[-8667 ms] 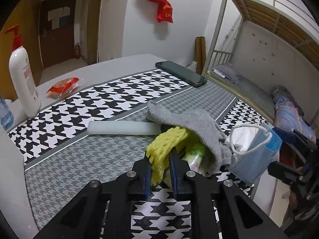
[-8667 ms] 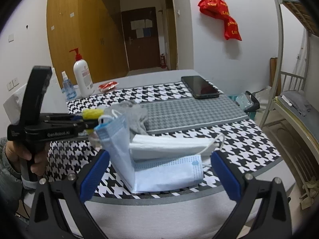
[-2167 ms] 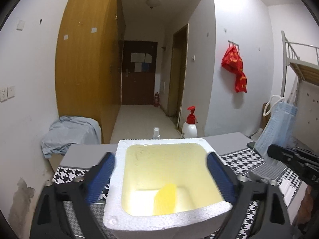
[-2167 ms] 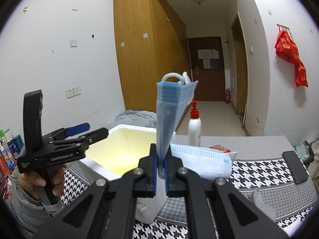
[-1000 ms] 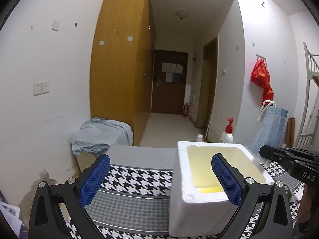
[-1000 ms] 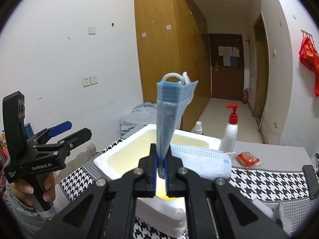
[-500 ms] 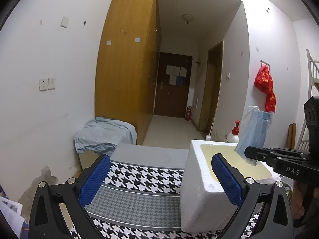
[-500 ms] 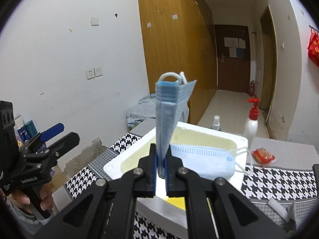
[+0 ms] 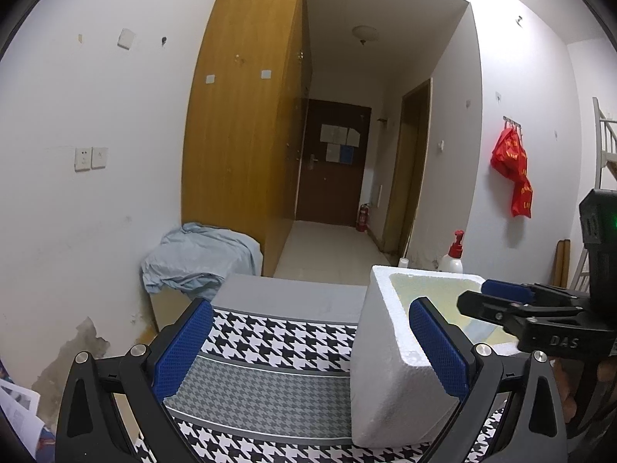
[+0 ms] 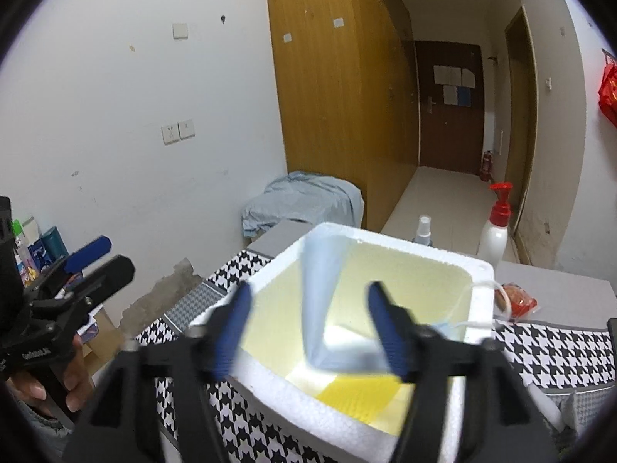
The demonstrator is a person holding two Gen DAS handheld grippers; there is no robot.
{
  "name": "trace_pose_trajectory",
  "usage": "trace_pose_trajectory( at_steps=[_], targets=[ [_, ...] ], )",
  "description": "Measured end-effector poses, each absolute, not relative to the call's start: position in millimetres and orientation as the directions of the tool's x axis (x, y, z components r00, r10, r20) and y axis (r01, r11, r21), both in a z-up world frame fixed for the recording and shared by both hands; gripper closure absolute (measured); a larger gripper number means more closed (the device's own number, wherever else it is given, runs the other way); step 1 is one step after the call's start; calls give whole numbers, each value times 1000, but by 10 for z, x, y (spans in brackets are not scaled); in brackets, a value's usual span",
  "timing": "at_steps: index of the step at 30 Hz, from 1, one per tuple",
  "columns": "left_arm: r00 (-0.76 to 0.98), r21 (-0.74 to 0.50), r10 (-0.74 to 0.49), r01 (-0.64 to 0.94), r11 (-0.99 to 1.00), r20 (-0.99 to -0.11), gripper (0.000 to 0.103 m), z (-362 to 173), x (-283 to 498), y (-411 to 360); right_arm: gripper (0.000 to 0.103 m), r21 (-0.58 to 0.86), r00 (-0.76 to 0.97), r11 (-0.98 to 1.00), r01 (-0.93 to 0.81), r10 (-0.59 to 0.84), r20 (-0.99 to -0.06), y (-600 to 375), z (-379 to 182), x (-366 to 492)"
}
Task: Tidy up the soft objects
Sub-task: 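Lower the blue mask into the box and open the right tool, then withdraw both tools from the box back toward the table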
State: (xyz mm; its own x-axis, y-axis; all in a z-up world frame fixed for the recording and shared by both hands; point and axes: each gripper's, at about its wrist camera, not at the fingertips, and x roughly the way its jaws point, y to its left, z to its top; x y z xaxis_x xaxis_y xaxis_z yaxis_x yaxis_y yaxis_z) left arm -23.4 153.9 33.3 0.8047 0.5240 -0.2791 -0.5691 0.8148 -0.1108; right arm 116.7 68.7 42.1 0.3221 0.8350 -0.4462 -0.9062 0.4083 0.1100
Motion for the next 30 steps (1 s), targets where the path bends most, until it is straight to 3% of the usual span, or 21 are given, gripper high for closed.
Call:
trace_pose_trajectory(
  at_steps=[12, 17, 19, 30],
  targets=[
    [820, -104, 498, -542, 834, -284, 1, 361, -129, 1408, 31, 103, 351, 431, -896, 832, -431, 535, 468, 1175],
    [824, -86, 491, -532, 842, -283, 1, 389, -93, 1319, 16, 96, 381, 453, -886, 832, -402, 411, 503, 1163],
    [827, -81, 486, -526, 847, -282, 1, 401, -77, 1277, 4, 91, 399, 468, -879, 828, -395, 346, 516, 1168],
    [848, -67, 455, -489, 870, -271, 1, 468, -8, 1072, 2, 68, 437, 488, -870, 830, -347, 65, 590, 1118]
  ],
)
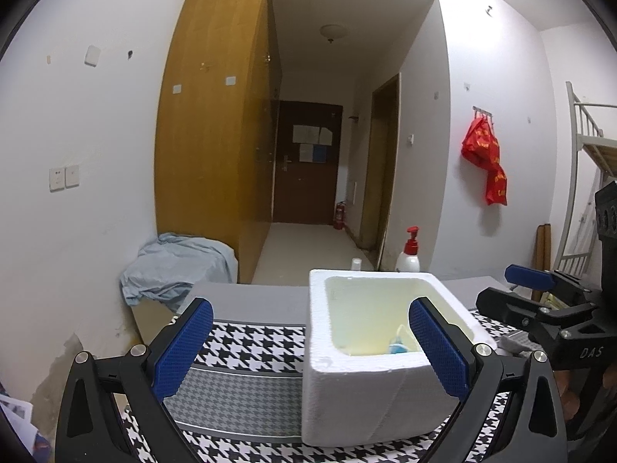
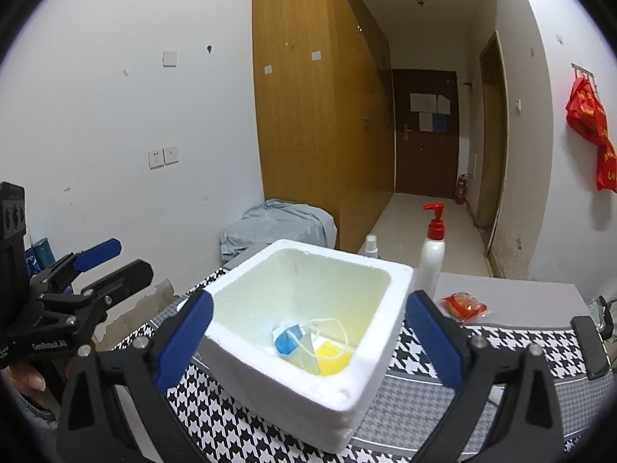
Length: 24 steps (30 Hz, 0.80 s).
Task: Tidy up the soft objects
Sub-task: 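Withdraw both tools from the box back toward the table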
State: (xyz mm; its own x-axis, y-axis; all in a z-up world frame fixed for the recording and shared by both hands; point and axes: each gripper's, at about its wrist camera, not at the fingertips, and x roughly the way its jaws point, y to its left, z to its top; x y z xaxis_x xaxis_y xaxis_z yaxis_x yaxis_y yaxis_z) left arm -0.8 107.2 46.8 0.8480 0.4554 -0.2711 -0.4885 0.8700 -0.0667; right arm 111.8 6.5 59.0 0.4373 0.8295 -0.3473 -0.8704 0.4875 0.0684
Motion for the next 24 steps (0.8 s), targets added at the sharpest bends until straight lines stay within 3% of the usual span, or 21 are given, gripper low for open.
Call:
trace_pose_trajectory(
  at_steps=[24],
  targets=[
    [897, -56, 379, -401, 914, -227, 1, 498, 27, 562, 1, 72, 506, 543, -837, 816, -280, -580, 549, 1085]
  ],
)
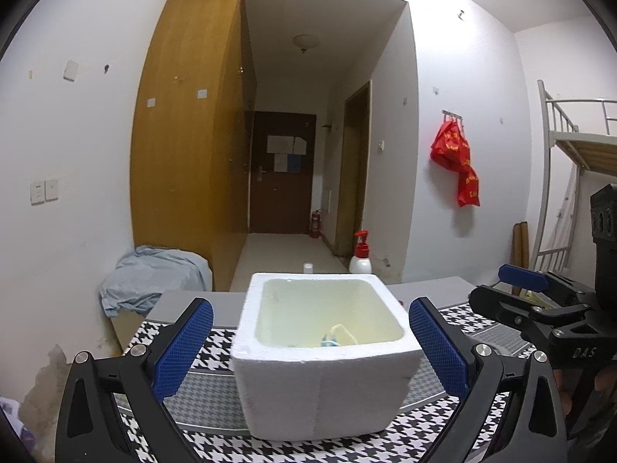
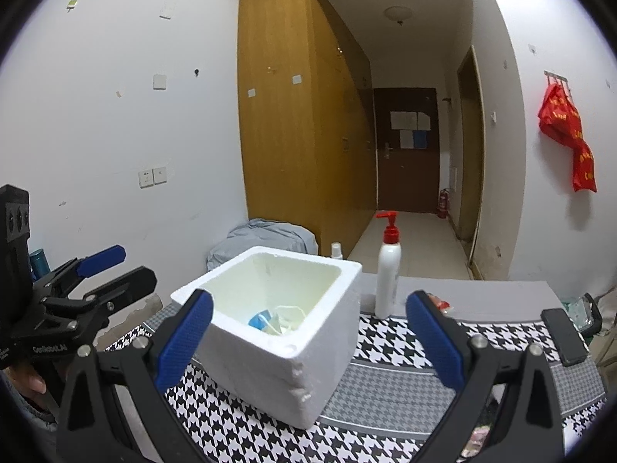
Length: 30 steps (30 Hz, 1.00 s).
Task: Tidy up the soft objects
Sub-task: 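Withdraw both tools from the box back toward the table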
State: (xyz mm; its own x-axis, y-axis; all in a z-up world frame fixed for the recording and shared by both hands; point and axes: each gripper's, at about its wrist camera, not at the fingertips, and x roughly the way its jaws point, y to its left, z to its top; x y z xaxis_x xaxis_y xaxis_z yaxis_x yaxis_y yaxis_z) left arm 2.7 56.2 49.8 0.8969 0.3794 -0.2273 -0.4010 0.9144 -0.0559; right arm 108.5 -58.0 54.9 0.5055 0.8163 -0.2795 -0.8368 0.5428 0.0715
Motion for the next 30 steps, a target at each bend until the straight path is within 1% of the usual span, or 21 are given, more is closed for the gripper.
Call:
trace_pose_trajectory(
  at_steps=[4, 14, 20, 27, 30],
  targets=[
    [907, -43, 354, -372, 927, -230, 1, 454, 65, 459, 1, 64, 519, 555, -830, 808, -277, -666, 520, 1089],
    [930, -60, 298, -317, 947, -214, 1, 382, 76, 383, 1, 66, 555, 593, -802, 782, -284, -844, 413, 1122],
    [932, -44, 295, -310, 950, -212, 1, 322, 137, 323, 1, 55, 572, 610, -790, 767, -290, -916, 384, 1115],
    [937, -52, 261, -280, 958, -232, 1, 249, 229, 287, 1, 55, 609, 651, -757, 734, -302, -1062, 296, 1170],
    [943, -55, 227, -247, 967, -245, 1, 234, 286, 253, 1, 64, 636, 682, -728, 708, -307, -1166, 249, 1209]
  ],
)
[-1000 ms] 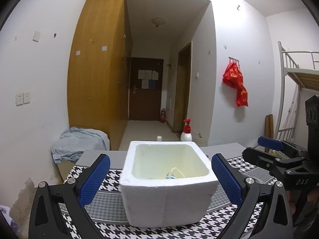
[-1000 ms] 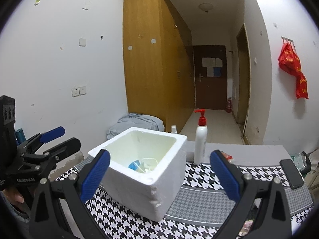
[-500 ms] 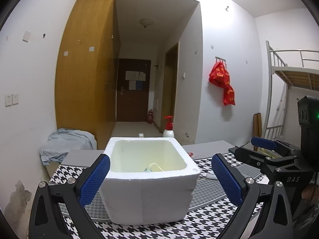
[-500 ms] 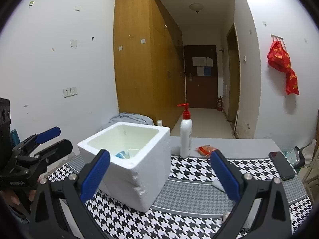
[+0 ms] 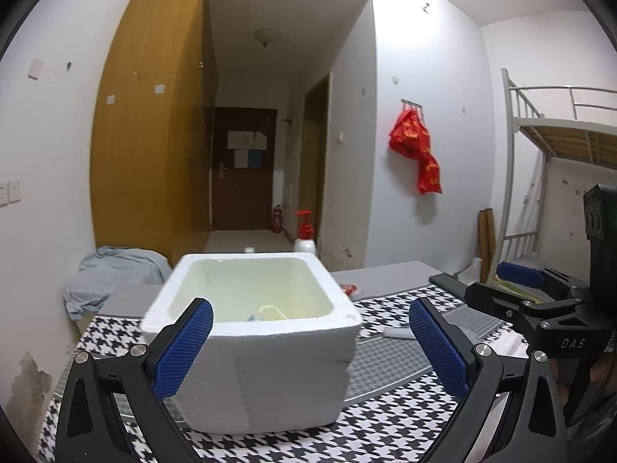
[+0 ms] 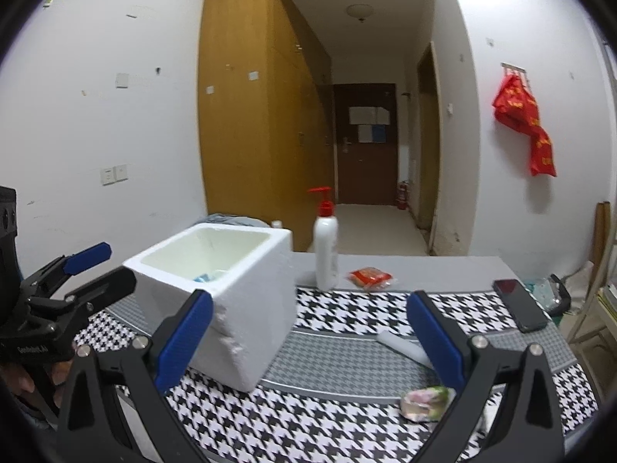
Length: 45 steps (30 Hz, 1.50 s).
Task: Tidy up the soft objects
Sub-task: 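Withdraw both tools from the box back toward the table, then move both tools toward the grey sock and white towel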
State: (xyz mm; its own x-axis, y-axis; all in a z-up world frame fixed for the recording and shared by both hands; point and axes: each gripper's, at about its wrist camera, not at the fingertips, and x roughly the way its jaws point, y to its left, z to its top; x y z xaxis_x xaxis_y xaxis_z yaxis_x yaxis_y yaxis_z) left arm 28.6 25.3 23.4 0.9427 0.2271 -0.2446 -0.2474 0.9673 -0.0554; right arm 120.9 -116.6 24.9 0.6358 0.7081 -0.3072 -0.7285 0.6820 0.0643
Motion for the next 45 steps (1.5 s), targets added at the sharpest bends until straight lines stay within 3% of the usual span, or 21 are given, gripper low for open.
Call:
trace_pose_trajectory(
  at_steps=[26, 45],
  targets=[
    [959, -66, -30, 12, 998, -281, 1, 149, 715, -326, 1, 108, 795, 856, -505, 510, -328, -2128, 136, 1235],
    [938, -91, -114, 88, 992, -326, 1, 25, 1025, -634, 1, 137, 833, 912, -387, 409, -372, -2583, -10, 1296]
  ],
)
